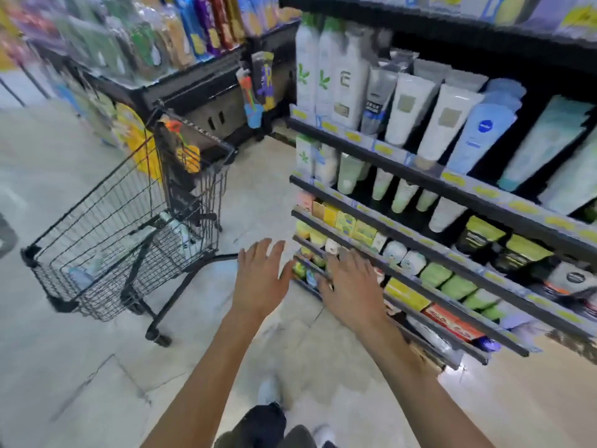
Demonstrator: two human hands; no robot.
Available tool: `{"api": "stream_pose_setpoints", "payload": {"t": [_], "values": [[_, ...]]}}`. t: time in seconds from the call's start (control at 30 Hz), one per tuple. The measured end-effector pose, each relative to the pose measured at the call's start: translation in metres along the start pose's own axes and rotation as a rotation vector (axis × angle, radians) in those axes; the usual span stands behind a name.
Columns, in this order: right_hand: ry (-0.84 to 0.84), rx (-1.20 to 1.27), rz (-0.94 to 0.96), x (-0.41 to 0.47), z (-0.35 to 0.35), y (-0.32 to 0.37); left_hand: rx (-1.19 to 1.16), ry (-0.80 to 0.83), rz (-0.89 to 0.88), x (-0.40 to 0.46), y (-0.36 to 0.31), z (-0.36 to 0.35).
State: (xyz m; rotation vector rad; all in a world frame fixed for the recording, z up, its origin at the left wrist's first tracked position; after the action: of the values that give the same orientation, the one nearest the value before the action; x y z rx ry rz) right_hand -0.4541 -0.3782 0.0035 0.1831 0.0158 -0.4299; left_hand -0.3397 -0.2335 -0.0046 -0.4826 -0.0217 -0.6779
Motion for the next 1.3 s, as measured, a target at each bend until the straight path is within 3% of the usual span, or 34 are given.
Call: {"api": "stream_pose_setpoints", "payload": {"t": [0.3,0.57,0.97,1.3], "values": [[0.116,0.034,0.338,0.039,-0.047,0.185,0.062,-0.112,0.385,-0.097,0.165,0.069],[0.168,0.038,0.47,0.1,-0.08,0.328,0.07,-0.145,0.558,-0.142,0.292,0.115],[0.297,0.082,0.387,0.167,-0.136,0.365,0.021,-0.088,0.599,-0.049,0.414,0.128],[0.365,0.168,0.427,0.32,-0.149,0.428,0.002,-0.034,0.706,0.053,0.49,0.133]]}}
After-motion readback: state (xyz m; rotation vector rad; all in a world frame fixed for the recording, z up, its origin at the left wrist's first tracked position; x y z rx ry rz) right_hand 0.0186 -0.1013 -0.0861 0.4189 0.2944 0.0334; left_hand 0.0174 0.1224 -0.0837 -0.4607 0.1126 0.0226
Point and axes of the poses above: each hand's wrist, its own x-axis towards the middle knuckle, its own z-axis out of the back of the hand, y = z × x, the point moved 5 cm from there along x, towards the middle knuckle, and after that the axes turned 5 degrees about -x, right-handed, at the moved point
